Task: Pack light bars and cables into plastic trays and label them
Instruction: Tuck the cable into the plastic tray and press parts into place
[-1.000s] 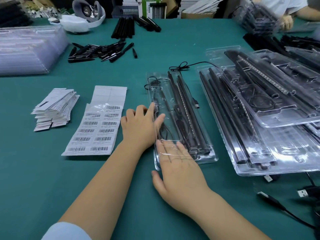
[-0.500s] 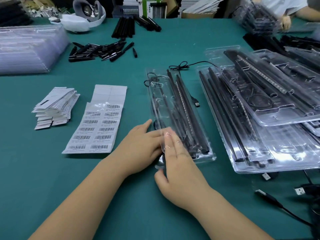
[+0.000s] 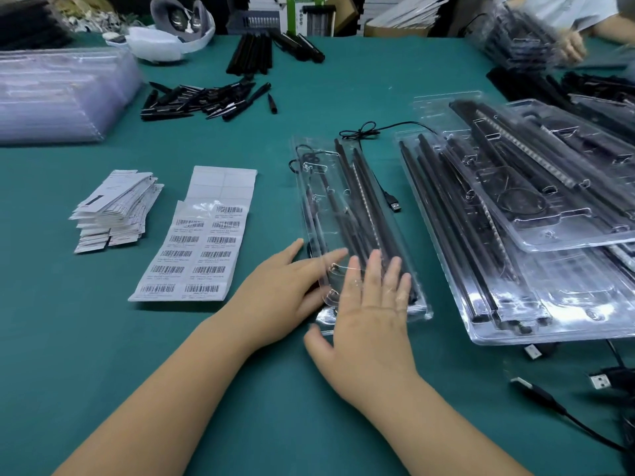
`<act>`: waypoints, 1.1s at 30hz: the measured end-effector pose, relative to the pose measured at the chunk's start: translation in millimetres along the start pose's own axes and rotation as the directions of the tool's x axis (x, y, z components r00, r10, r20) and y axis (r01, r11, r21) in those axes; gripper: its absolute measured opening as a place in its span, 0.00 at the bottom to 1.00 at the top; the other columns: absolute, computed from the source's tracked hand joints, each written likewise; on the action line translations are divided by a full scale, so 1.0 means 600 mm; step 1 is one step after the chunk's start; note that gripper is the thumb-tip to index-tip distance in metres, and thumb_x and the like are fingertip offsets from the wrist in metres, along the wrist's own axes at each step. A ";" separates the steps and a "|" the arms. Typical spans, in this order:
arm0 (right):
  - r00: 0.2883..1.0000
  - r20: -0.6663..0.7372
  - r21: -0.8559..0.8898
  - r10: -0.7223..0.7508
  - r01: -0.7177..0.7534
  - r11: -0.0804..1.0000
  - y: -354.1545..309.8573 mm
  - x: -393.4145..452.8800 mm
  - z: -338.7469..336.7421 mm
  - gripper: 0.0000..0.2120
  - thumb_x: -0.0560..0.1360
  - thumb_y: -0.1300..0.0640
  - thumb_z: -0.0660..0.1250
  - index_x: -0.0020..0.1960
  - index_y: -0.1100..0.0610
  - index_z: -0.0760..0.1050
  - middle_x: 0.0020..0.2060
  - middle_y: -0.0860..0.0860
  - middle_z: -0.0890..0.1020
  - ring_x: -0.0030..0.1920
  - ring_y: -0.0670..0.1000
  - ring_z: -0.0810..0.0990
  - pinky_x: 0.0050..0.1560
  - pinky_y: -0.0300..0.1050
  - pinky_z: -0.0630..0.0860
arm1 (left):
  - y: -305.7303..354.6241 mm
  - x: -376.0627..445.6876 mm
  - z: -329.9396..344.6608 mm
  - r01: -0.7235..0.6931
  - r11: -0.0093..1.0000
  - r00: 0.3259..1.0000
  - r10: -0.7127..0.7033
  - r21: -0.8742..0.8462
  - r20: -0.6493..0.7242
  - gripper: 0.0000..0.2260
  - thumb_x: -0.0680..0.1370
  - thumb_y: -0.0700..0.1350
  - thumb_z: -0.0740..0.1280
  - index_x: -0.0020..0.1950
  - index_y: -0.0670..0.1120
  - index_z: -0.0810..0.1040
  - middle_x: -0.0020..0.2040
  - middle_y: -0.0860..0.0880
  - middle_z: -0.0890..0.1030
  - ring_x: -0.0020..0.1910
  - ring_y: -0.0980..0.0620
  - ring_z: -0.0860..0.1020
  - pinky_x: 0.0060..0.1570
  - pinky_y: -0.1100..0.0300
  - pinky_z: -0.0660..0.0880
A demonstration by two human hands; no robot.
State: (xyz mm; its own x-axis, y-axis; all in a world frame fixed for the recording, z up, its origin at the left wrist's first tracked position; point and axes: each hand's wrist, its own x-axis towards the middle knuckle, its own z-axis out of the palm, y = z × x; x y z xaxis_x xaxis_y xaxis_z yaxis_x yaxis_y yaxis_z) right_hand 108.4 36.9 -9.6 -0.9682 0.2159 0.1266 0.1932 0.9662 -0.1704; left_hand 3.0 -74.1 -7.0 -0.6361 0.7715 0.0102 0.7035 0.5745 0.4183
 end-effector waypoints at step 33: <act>0.899 -0.392 0.179 -0.195 0.283 0.942 0.010 0.006 0.007 0.22 0.56 0.69 0.70 0.50 0.60 0.83 0.38 0.52 0.85 0.36 0.52 0.84 0.40 0.40 0.79 | -0.002 0.034 -0.048 -0.066 0.975 0.995 0.047 0.212 0.091 0.19 0.80 0.44 0.52 0.71 0.54 0.65 0.74 0.62 0.61 0.62 0.51 0.62 0.63 0.56 0.63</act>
State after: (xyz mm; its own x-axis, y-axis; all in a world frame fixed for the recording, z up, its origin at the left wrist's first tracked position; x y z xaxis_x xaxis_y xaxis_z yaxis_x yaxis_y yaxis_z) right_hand 105.6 43.2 -14.1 -0.8455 0.0608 0.5305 -0.1202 0.9464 -0.2999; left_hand -20.0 -66.6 18.7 -0.5706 0.8195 -0.0532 0.7949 0.5674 0.2146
